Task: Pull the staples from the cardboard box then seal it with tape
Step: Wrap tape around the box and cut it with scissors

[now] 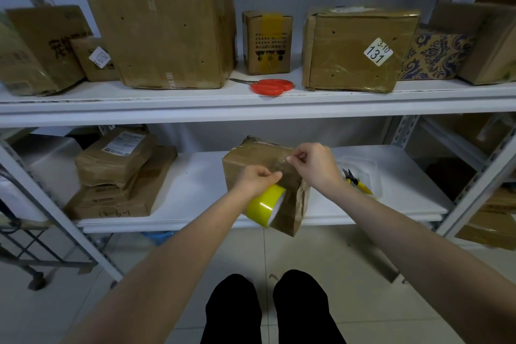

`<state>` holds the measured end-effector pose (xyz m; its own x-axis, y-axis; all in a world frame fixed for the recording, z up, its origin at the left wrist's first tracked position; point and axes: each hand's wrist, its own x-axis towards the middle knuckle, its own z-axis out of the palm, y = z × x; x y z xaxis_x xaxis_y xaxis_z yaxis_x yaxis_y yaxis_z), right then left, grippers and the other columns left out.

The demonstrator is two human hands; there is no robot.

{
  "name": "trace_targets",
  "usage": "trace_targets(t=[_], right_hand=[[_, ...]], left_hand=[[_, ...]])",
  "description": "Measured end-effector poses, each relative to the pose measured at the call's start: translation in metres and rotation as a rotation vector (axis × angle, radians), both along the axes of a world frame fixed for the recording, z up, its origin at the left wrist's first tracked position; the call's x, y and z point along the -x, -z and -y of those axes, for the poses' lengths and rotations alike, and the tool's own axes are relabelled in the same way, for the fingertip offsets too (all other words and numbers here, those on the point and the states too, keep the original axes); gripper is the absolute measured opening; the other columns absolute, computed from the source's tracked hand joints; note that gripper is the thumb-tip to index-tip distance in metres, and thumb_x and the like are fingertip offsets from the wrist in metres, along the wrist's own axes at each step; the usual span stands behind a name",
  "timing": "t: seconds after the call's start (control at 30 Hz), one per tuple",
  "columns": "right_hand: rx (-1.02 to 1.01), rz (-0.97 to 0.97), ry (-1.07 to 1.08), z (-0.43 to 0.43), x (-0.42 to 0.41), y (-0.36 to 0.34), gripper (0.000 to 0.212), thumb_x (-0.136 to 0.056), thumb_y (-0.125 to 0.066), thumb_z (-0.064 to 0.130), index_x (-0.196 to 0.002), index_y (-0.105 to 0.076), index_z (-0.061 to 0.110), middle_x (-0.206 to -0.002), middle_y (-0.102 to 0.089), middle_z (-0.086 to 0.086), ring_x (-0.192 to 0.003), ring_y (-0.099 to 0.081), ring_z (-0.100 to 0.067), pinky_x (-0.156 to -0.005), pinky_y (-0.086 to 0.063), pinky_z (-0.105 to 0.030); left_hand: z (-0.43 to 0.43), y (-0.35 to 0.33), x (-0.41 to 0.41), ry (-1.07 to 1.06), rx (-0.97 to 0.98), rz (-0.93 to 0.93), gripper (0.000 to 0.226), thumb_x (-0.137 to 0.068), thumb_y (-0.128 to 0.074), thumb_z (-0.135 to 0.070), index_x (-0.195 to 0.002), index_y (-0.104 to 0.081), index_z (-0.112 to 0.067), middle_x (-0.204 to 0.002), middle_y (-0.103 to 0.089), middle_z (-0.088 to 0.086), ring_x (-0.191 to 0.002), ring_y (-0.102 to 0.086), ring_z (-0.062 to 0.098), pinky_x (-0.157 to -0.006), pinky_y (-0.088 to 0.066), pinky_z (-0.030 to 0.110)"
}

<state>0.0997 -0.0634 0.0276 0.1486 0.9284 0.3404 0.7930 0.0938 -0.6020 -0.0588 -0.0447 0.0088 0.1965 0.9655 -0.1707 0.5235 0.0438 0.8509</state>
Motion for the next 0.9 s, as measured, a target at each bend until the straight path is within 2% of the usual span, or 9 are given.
trace_targets(t=[0.13, 0.27, 0.43, 0.57, 0.7, 0.9], right_hand=[[0.051, 0.094, -0.013, -0.015, 0.004, -0.003, 0.013, -0.084, -0.070, 0.024, -0.082, -0.076, 0.014, -0.081, -0.073, -0.003, -0.081, -0.067, -0.019, -0.073, -0.053, -0.031], [0.121, 0.164, -0.001, -0.025, 0.007, 0.004, 0.015, -0.085, -0.069, 0.029, -0.083, -0.076, 0.016, -0.082, -0.073, -0.004, -0.083, -0.066, -0.023, -0.072, -0.054, -0.033], [0.167, 0.219, 0.027, -0.031, 0.006, 0.010, 0.017, -0.085, -0.069, 0.031, -0.083, -0.077, 0.016, -0.081, -0.073, -0.007, -0.083, -0.066, -0.027, -0.071, -0.055, -0.036], [0.175, 0.296, 0.030, -0.034, 0.005, 0.011, 0.020, -0.084, -0.069, 0.034, -0.083, -0.076, 0.015, -0.082, -0.072, -0.008, -0.083, -0.066, -0.028, -0.068, -0.054, -0.033], [0.167, 0.444, 0.056, -0.032, 0.008, 0.010, 0.028, -0.087, -0.061, 0.040, -0.088, -0.072, 0.014, -0.086, -0.069, -0.009, -0.086, -0.065, -0.031, -0.065, -0.052, -0.033], [0.153, 0.605, 0.051, -0.030, 0.013, 0.003, 0.031, -0.089, -0.059, 0.037, -0.095, -0.059, 0.007, -0.097, -0.065, -0.014, -0.093, -0.064, -0.035, -0.064, -0.046, -0.033]], left_hand=[[-0.010, 0.007, -0.002, -0.092, 0.092, 0.059, 0.028, -0.087, -0.066, -0.034, -0.062, -0.062, -0.020, -0.067, -0.055, 0.000, -0.076, -0.051, 0.017, -0.076, -0.041, 0.028], [-0.020, 0.015, -0.003, -0.156, 0.105, 0.038, 0.034, -0.084, -0.070, -0.032, -0.056, -0.054, -0.018, -0.065, -0.051, 0.000, -0.072, -0.050, 0.018, -0.074, -0.039, 0.028], [-0.027, 0.022, -0.007, -0.164, 0.127, 0.025, 0.027, -0.084, -0.068, -0.033, -0.062, -0.061, -0.019, -0.088, -0.064, 0.007, -0.091, -0.060, 0.025, -0.089, -0.048, 0.036], [-0.033, 0.029, -0.008, -0.155, 0.139, 0.024, 0.023, -0.086, -0.066, -0.034, -0.072, -0.064, -0.016, -0.100, -0.066, 0.009, -0.102, -0.060, 0.026, -0.095, -0.047, 0.037], [-0.034, 0.032, -0.009, -0.159, 0.158, 0.047, 0.030, -0.087, -0.065, -0.035, -0.099, -0.069, -0.008, -0.112, -0.065, 0.010, -0.108, -0.058, 0.027, -0.099, -0.046, 0.038], [-0.034, 0.033, -0.010, -0.150, 0.159, 0.036, 0.036, -0.089, -0.063, -0.036, -0.110, -0.065, -0.007, -0.107, -0.061, 0.006, -0.110, -0.056, 0.027, -0.101, -0.045, 0.040]])
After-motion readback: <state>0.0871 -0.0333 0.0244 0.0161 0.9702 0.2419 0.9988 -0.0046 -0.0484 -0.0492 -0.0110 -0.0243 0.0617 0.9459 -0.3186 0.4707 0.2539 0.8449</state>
